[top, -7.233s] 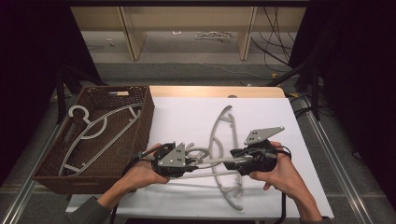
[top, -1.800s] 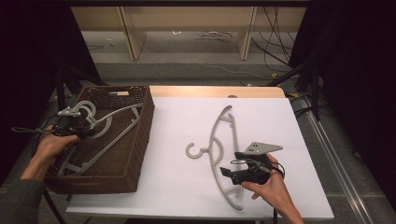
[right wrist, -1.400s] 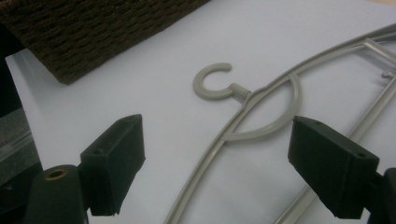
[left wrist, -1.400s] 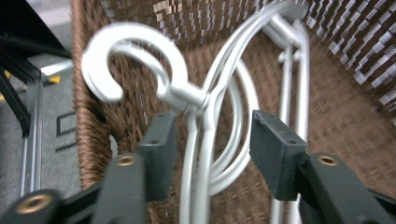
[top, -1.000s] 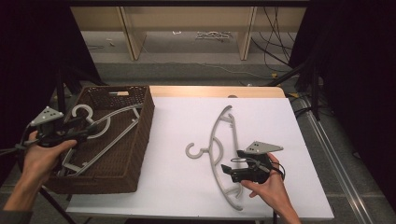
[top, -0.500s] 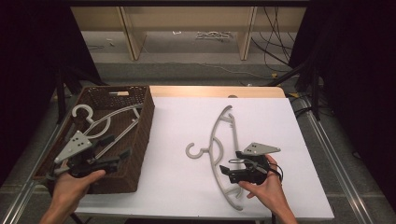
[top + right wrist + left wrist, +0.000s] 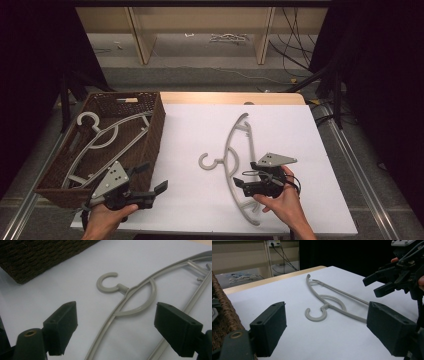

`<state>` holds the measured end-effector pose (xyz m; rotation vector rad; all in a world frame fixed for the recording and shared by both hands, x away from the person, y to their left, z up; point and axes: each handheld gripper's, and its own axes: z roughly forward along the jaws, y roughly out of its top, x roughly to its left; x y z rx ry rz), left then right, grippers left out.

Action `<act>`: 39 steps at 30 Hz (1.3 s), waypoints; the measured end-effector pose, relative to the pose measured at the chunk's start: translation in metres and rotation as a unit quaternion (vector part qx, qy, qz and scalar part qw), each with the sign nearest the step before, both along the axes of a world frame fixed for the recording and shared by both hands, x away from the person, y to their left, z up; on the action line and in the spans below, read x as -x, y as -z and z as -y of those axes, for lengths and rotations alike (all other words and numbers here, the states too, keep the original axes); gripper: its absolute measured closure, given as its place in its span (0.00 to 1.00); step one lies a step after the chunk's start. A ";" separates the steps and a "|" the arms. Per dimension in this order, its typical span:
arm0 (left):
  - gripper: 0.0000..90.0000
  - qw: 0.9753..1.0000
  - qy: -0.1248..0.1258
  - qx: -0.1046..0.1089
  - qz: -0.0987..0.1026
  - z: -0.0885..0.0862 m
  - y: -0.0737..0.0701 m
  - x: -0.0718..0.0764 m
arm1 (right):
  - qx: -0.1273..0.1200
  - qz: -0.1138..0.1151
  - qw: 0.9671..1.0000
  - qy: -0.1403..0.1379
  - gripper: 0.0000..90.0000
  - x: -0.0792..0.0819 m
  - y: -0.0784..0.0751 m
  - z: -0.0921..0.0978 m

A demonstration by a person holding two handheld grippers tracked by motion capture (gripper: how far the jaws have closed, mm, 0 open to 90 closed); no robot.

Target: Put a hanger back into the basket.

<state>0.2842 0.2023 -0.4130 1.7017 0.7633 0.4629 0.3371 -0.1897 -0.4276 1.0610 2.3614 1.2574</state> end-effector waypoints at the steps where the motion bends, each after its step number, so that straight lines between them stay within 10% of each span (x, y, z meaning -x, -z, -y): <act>1: 0.18 1.000 0.002 0.000 -0.001 0.000 0.001 0.000 | 0.000 0.002 1.000 0.003 0.22 0.000 0.000 -0.001; 27: 0.18 0.999 0.017 -0.019 0.033 0.020 0.010 0.021 | 0.034 -0.006 0.999 -0.009 0.19 -0.001 0.006 -0.016; 39: 0.18 0.998 0.025 -0.030 0.052 0.018 0.010 0.018 | 0.113 -0.052 0.992 -0.021 0.22 -0.013 0.018 -0.031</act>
